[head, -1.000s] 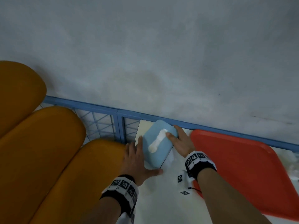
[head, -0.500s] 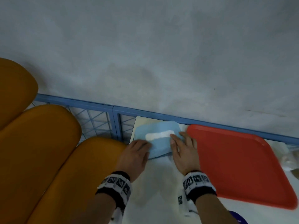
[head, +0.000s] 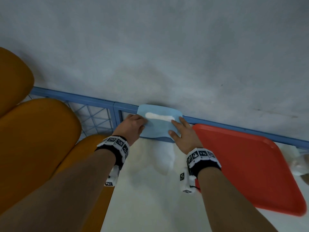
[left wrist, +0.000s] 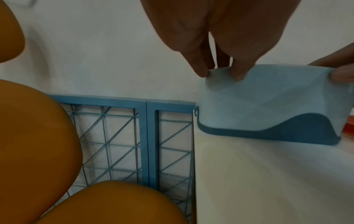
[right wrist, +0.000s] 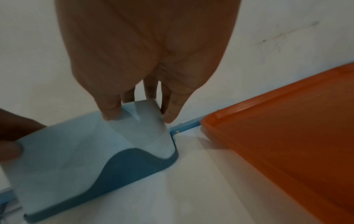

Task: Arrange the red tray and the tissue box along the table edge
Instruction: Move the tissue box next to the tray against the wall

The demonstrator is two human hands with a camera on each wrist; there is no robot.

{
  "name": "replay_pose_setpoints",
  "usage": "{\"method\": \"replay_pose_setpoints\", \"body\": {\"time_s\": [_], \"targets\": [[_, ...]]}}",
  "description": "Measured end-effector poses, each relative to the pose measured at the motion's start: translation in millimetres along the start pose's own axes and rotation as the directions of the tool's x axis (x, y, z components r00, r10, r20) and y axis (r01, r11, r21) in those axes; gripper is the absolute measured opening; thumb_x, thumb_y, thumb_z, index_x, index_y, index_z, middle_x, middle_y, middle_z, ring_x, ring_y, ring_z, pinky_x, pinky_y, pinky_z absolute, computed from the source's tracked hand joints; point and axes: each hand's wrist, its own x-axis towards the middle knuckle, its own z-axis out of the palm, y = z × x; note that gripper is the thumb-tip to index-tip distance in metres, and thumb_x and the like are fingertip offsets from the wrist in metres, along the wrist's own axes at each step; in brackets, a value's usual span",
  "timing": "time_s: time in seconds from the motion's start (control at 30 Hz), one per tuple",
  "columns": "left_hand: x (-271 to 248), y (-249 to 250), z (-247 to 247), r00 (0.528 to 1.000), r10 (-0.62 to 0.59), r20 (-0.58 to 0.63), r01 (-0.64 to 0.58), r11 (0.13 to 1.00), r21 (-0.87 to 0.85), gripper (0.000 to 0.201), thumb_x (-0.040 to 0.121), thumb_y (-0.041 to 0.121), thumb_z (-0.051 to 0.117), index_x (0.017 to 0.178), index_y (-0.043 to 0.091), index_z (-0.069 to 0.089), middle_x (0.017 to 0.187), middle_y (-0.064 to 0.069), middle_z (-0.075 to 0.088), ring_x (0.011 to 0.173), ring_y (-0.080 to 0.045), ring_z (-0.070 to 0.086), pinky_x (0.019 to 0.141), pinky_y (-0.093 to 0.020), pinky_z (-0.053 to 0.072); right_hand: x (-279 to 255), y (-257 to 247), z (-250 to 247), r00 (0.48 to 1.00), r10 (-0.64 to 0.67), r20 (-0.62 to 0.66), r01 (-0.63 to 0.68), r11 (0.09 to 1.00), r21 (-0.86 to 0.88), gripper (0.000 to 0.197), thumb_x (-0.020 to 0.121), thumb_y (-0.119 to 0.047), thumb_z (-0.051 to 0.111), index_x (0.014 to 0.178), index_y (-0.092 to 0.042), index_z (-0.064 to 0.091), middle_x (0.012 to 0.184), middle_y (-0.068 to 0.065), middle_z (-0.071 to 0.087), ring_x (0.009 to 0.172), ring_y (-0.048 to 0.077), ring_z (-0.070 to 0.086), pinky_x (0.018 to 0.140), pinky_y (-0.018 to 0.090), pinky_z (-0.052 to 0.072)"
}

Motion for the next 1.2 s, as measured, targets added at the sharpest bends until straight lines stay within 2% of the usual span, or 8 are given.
{"method": "replay_pose_setpoints", "body": {"time_s": [0.13,0.27,0.43,0.53,0.67,0.83,1.03,1.2], "targets": [[2.6,1.9,-3.9,0.998,-0.030,0.046,0.029,0.999,0.024,0.028,0.092,0.012,0.063,0.119,0.005,0.065,0.123,-0.016,0.064,0.112,-0.038,0.054,0.093,-0.052,0.052,0.2,6.3,-3.0,0.999,-0.035,-0.013,0.035,0.999,-0.013,0.052,0.097,-0.044,0.047,0.145,-0.029,0.034,0.159,-0.005,0.013,0.141,0.017,0.022,0.109,0.032,0.023],[3.1,-0.6,-7.5,0.992,-0.121,0.044,0.118,0.991,0.057,0.031,0.094,0.018,0.061,0.122,0.004,0.062,0.128,-0.017,0.060,0.116,-0.039,0.053,0.094,-0.052,0.052,4.6,14.0,0.7,0.998,-0.067,-0.002,0.067,0.995,-0.073,0.053,0.099,-0.040,0.043,0.147,-0.022,0.029,0.159,-0.004,0.011,0.138,0.020,0.030,0.108,0.035,0.029],[6.6,-1.0,-9.7,0.977,-0.196,0.079,0.193,0.980,0.048,0.035,0.096,0.020,0.058,0.129,0.008,0.059,0.134,-0.015,0.056,0.115,-0.036,0.058,0.094,-0.049,0.053,7.1,20.5,1.7,0.996,-0.094,0.010,0.094,0.992,-0.080,0.052,0.100,-0.040,0.040,0.147,-0.022,0.027,0.159,-0.005,0.009,0.139,0.022,0.030,0.109,0.039,0.032],[5.3,-1.8,-11.2,0.978,-0.186,0.094,0.184,0.982,0.039,0.037,0.095,0.019,0.060,0.131,0.009,0.057,0.133,-0.016,0.057,0.114,-0.036,0.058,0.096,-0.047,0.052,4.2,21.1,1.4,0.995,-0.103,-0.011,0.102,0.993,-0.063,0.052,0.099,-0.041,0.042,0.146,-0.023,0.029,0.159,-0.006,0.012,0.137,0.020,0.032,0.108,0.039,0.033],[-1.2,-2.4,-10.2,0.981,-0.167,0.097,0.162,0.985,0.058,0.039,0.094,0.024,0.063,0.131,0.014,0.059,0.134,-0.011,0.058,0.116,-0.032,0.058,0.097,-0.048,0.053,-0.9,25.7,0.0,0.993,-0.111,-0.046,0.110,0.993,-0.034,0.055,0.096,-0.045,0.046,0.145,-0.023,0.033,0.158,-0.007,0.016,0.138,0.017,0.031,0.109,0.037,0.032],[1.6,-0.8,-8.8,0.981,-0.178,0.079,0.174,0.983,0.059,0.037,0.094,0.023,0.063,0.130,0.014,0.060,0.133,-0.011,0.058,0.114,-0.032,0.058,0.098,-0.047,0.052,2.4,28.5,2.2,0.989,-0.131,-0.070,0.129,0.991,-0.037,0.053,0.096,-0.043,0.048,0.144,-0.024,0.034,0.158,-0.008,0.018,0.137,0.016,0.032,0.106,0.032,0.031],[14.3,-1.4,-12.4,0.968,-0.229,0.106,0.221,0.972,0.081,0.035,0.093,0.025,0.064,0.127,0.015,0.064,0.131,-0.010,0.060,0.116,-0.031,0.057,0.102,-0.047,0.049,6.9,32.6,3.4,0.984,-0.155,-0.094,0.150,0.987,-0.052,0.053,0.095,-0.044,0.049,0.142,-0.022,0.039,0.157,-0.005,0.023,0.134,0.019,0.038,0.102,0.039,0.040],[15.5,-1.4,-13.0,0.965,-0.243,0.100,0.238,0.970,0.059,0.034,0.092,0.024,0.066,0.125,0.015,0.065,0.129,-0.010,0.061,0.114,-0.030,0.059,0.101,-0.046,0.050,8.6,35.4,1.5,0.981,-0.177,-0.082,0.172,0.983,-0.060,0.052,0.095,-0.044,0.049,0.142,-0.021,0.039,0.156,-0.002,0.025,0.133,0.020,0.039,0.101,0.040,0.041]]}}
